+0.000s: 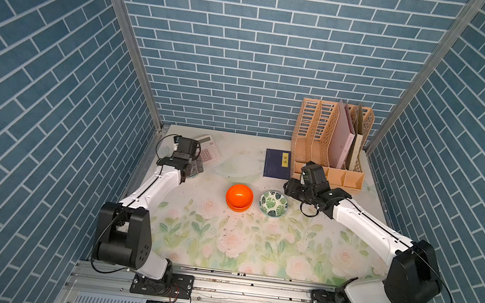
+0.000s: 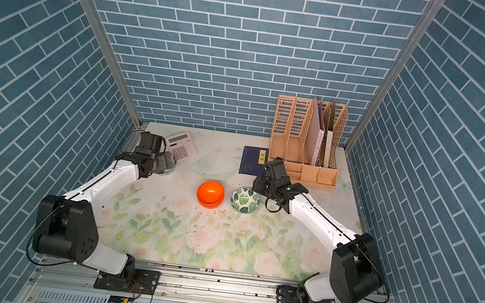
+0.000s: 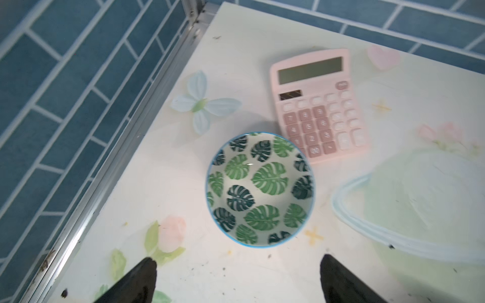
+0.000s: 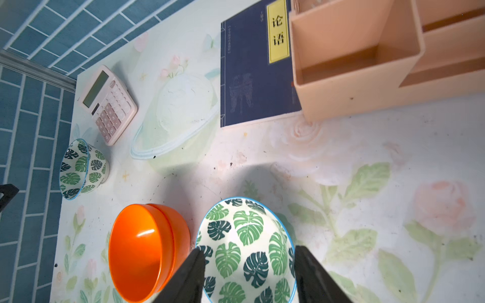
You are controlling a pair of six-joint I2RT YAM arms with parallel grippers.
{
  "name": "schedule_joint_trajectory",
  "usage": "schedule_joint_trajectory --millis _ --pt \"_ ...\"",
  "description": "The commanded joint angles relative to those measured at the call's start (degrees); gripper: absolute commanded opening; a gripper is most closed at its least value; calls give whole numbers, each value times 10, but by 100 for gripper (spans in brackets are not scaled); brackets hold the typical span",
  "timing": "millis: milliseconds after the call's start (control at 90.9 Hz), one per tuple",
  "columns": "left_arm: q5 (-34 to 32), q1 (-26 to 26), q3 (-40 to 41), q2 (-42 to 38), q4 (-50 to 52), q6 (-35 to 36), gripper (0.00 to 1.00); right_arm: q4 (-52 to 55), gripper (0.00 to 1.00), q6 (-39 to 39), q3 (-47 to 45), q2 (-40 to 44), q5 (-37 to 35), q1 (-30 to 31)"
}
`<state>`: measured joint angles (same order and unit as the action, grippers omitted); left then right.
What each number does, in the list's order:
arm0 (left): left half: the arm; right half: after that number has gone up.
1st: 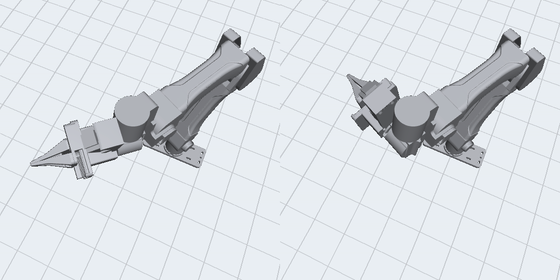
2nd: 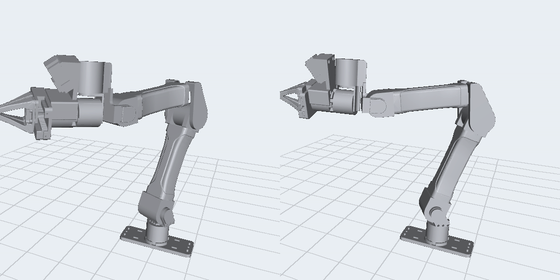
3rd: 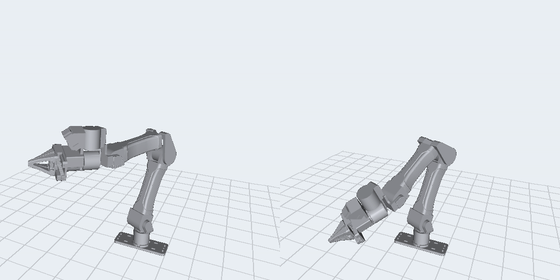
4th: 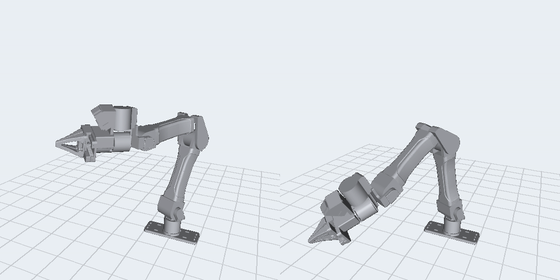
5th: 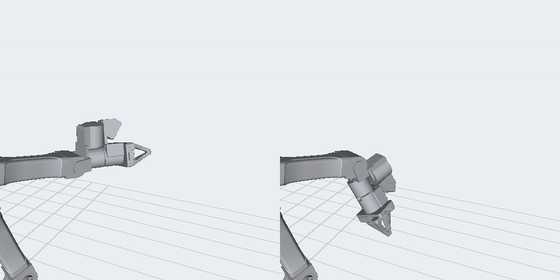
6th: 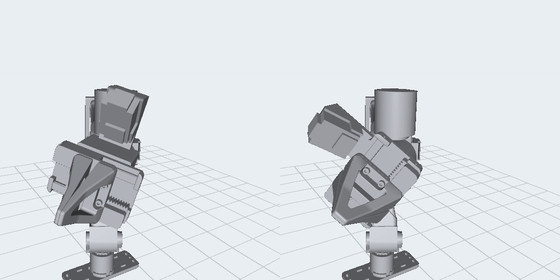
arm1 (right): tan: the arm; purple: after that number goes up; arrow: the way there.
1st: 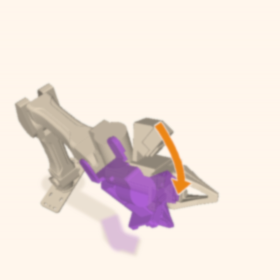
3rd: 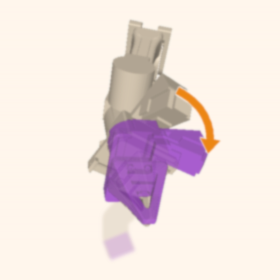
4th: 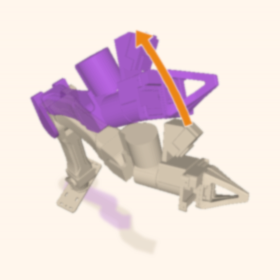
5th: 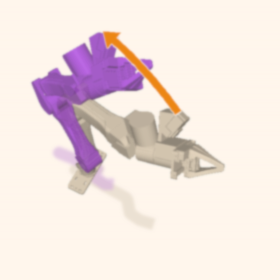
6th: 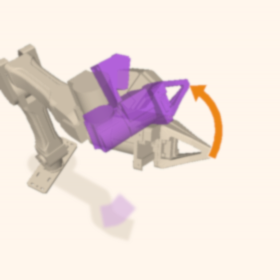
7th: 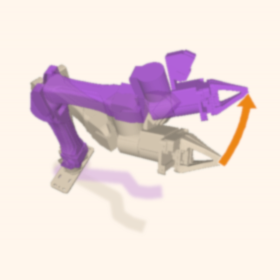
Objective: Stack the bowls
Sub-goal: Place the bowl at the center of the board, then pick up the bowl from the center of the board.
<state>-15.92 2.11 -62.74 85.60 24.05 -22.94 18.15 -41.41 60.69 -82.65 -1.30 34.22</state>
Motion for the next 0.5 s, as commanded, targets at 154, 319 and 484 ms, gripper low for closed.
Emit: schedule_joint_trajectory --millis 154,319,484 --pt "139 -87 65 28 -59 -58 89 -79 59 54 -1 -28 22 -1" --pt "150 -89 47 57 -68 -70 85 -119 59 58 -24 -35 48 -1" --pt "144 -90 32 86 -68 -74 84 -131 59 63 -36 -36 53 -1"
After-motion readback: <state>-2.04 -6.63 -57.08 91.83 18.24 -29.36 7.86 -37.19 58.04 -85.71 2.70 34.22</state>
